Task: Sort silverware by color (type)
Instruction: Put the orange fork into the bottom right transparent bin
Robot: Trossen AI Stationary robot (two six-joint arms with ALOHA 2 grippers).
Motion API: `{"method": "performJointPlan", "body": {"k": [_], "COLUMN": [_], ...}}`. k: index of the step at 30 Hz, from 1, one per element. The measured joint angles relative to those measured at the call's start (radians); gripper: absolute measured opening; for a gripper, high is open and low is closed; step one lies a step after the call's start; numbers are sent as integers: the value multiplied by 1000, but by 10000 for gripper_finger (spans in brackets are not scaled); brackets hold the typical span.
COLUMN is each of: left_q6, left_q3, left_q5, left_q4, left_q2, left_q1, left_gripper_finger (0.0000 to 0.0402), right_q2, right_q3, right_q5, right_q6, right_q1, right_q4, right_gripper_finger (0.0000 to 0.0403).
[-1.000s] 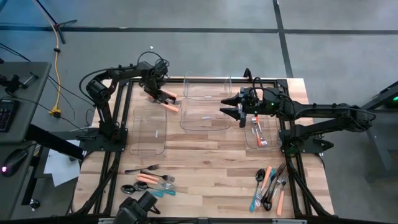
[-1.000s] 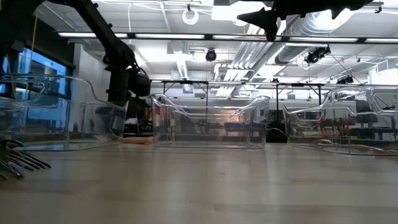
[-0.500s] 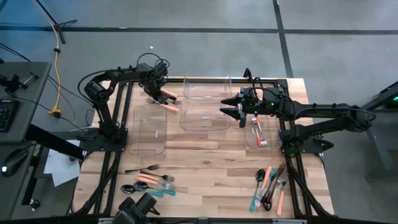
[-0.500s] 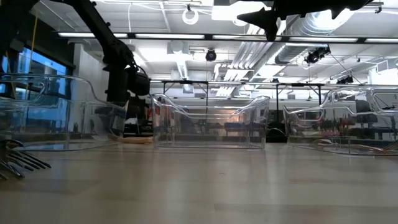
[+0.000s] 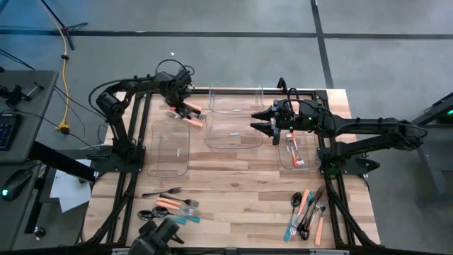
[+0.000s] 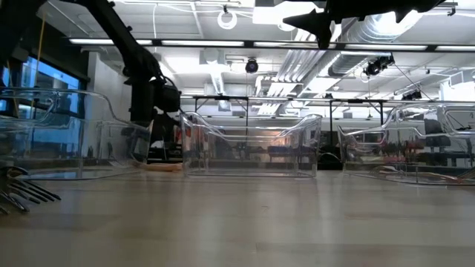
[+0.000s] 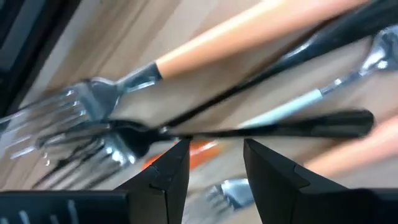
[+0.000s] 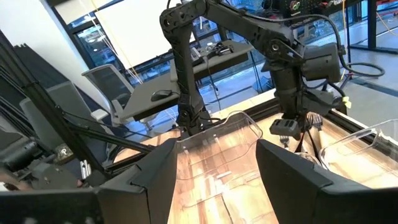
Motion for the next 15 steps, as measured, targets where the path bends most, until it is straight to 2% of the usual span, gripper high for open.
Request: {"method": "performJointPlan", "body": {"k": [15], "left_q6": [78], "left_q3": [1], "left_q5": [-2], "left_q4": [-18], "left_q2": [6], "left_q1": [-1], "left_gripper_finger": [140], "right_q2": [0], "right_q3": [0], "right_q5": [0], "right_q6": [10], "right_q1": [0], "right_q4": [0], "right_gripper_finger": [204]}}
